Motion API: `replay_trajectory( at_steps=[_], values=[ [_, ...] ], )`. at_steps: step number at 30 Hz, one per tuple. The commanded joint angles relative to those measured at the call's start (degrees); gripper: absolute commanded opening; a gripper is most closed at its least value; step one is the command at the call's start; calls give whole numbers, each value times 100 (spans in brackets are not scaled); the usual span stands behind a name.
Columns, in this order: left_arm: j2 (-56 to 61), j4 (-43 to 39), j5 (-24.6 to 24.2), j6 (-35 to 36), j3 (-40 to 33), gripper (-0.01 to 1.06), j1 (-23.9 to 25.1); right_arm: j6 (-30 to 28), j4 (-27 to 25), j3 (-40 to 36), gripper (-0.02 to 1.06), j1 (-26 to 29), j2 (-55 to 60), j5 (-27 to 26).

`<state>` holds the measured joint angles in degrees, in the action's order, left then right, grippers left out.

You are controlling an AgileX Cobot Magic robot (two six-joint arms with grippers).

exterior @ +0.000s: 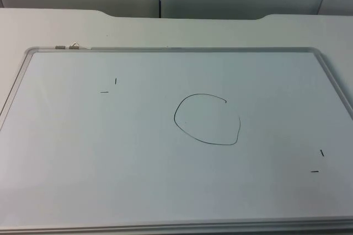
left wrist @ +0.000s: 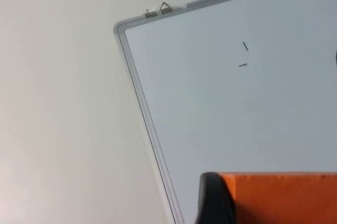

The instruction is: Pick up one cube with the left hand and another cube with the right hand. First place the cube in the right hand at the target position, then stack the cube in the left hand on top.

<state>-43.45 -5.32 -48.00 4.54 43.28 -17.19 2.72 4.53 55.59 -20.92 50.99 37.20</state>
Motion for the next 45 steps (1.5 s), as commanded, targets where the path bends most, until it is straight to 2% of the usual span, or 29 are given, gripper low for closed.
replay_trajectory(
  at_steps=[1,15,20,25,28,34,37,45],
  values=[
    [66,14,134,-13,-87,3,-22,-41,12,-31,0,-25,-27,-55],
    [76,14,291,-13,-140,3,-22,-226,-52,-31,0,-25,435,301],
    [76,14,291,-13,-140,3,-22,-483,-393,-18,0,-25,1111,224],
    [76,14,291,-13,-140,3,-22,-595,-422,-11,0,-391,1853,-137],
    [76,14,291,-13,-140,3,-22,-584,-422,-11,0,-914,2658,-537],
    [76,14,291,-13,-140,3,-22,-272,-453,-11,0,-1131,3621,-1044],
    [76,14,291,-13,-140,3,-22,11,-293,104,0,-1155,4366,-1462],
    [76,14,291,-13,-140,3,-22,23,-294,844,0,-1155,5488,-1441]
  ],
)
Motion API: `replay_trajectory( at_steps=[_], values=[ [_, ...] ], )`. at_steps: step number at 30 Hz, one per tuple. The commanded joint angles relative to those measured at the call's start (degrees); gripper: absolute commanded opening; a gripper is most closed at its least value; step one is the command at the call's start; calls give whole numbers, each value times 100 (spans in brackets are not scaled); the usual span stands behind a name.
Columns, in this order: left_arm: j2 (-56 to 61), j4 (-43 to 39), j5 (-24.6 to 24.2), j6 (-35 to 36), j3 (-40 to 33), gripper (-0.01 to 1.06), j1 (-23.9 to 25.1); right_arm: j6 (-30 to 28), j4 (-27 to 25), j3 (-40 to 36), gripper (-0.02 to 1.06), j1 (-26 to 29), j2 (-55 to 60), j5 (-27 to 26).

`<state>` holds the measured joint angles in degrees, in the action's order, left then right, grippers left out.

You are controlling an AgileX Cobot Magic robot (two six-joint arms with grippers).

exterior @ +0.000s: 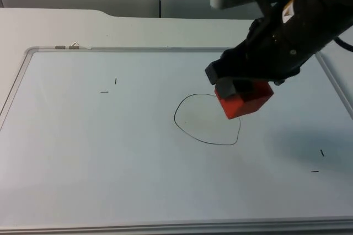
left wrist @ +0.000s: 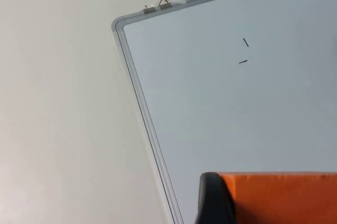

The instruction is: Pick up one cube with the left hand and another cube with the right hand. First place the cube in the right hand at the target position, then stack the cube in the left hand on top.

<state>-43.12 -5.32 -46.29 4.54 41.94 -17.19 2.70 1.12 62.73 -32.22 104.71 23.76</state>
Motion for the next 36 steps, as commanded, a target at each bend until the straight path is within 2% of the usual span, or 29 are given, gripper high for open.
replay_trajectory(
  at_steps=[1,9,15,20,36],
  values=[
    [42,14,120,-13,-7,3,-22,25,47,240,0,-25,255,-82],
    [42,14,120,-13,-7,3,-22,25,158,780,0,-94,888,184],
    [42,14,135,-13,-7,3,-22,136,198,893,0,-155,1104,120],
    [42,14,135,-13,-7,3,-22,396,694,893,0,-155,1337,132],
    [42,14,135,-13,-7,3,-22,396,669,893,0,-155,1490,-449]
  ],
)
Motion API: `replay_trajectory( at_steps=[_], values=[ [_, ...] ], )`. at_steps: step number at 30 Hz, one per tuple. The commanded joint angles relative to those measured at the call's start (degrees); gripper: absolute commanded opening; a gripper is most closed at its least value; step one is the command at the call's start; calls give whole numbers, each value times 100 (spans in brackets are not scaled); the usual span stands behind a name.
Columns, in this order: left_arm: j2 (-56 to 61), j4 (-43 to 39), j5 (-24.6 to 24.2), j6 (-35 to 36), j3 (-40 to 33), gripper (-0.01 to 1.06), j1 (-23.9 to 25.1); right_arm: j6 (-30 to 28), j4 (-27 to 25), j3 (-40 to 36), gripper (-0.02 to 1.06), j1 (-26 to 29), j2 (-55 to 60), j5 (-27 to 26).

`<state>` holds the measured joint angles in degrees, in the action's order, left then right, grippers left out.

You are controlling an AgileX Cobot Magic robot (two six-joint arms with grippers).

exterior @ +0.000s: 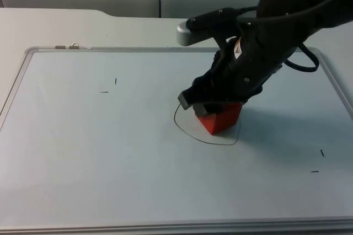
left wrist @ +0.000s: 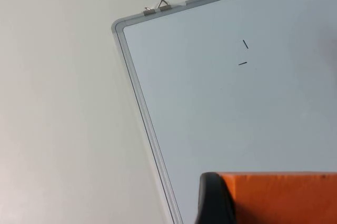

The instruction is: Pick up one cube with the left hand and another cube with the right hand. First place the cube in the right hand at the target position, then stack the cube in the left hand on top.

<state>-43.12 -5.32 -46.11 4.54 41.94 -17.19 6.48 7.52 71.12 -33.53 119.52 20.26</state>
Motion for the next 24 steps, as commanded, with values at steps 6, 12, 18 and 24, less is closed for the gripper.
replay_trajectory(
  at_steps=[6,12,18,24],
  values=[
    [42,14,116,-13,-7,3,-22,18,18,54,0,-25,19,-114],
    [42,14,116,-13,-7,3,-22,8,18,54,0,-25,12,-114],
    [42,14,116,-13,-7,3,-22,7,18,54,19,-25,12,-127],
    [42,14,116,-13,-7,3,-22,7,18,54,59,-25,12,-308]
  ],
)
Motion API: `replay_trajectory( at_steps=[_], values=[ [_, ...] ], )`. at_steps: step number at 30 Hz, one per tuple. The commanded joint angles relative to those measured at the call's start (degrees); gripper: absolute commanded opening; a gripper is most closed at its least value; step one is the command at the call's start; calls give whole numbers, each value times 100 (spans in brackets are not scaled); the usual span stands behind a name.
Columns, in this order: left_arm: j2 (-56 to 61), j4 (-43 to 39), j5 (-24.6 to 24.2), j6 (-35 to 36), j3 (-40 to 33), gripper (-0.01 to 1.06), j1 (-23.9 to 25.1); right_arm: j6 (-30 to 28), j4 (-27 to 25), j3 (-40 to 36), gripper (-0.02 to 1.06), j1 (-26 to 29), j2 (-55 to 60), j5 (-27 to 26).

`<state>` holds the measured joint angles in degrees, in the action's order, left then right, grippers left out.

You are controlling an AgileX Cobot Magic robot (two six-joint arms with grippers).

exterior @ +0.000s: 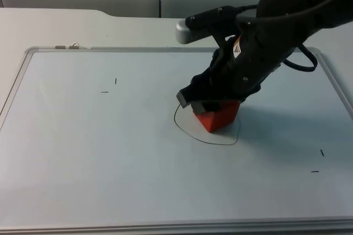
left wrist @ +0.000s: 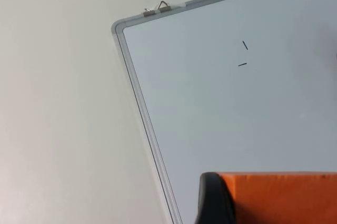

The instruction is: Pick up one cube with the left hand and another cube with the right hand. First place the cube in the right hand at the target position, then stack the cube in the left hand on top.

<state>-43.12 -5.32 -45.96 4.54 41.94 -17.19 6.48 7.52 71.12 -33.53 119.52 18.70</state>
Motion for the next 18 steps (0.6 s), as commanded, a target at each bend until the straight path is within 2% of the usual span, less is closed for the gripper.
replay_trajectory(
  at_steps=[1,4,7,12,15,18],
  values=[
    [42,14,101,-13,-7,3,-22,7,18,54,59,-25,12,-151],
    [42,14,101,-13,-7,3,-22,7,-34,54,82,-25,12,-252],
    [42,14,101,-13,-7,3,-22,7,-34,54,88,-25,12,-142],
    [42,14,101,-13,-7,3,-22,7,-34,54,90,-25,-120,195],
    [42,14,101,-13,-7,3,-22,-33,-34,54,90,-25,-417,214],
    [42,14,101,-13,-7,3,-22,-352,-9,54,90,-25,-1190,214]
  ],
)
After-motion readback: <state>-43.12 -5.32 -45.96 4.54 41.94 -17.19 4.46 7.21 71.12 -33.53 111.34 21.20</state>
